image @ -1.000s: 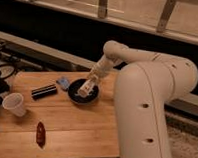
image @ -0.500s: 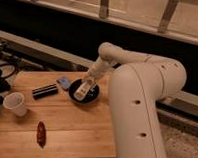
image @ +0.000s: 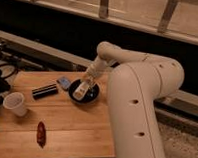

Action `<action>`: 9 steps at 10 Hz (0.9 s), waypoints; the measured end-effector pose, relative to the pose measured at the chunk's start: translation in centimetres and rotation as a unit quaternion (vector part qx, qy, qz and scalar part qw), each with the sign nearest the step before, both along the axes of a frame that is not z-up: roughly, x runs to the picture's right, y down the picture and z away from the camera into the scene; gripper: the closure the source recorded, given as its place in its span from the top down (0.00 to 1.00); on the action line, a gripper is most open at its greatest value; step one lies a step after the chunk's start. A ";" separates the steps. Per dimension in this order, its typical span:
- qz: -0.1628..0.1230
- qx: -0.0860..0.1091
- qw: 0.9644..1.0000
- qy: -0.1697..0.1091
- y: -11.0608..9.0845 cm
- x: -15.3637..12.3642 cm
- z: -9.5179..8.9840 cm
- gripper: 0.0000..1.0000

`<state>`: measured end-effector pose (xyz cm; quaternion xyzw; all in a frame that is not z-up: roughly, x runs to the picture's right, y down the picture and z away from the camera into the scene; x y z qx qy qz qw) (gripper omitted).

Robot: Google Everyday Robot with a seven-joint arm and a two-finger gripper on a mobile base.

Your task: Place the bottle in the ceramic bowl

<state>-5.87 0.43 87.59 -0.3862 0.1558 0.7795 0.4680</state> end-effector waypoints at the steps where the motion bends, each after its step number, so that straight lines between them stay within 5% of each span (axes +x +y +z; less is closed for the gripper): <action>1: 0.001 0.002 1.000 0.002 -0.2 0.2 -0.1 0.84; 9: -0.006 0.002 1.000 -0.004 -0.2 -1.2 -0.2 0.88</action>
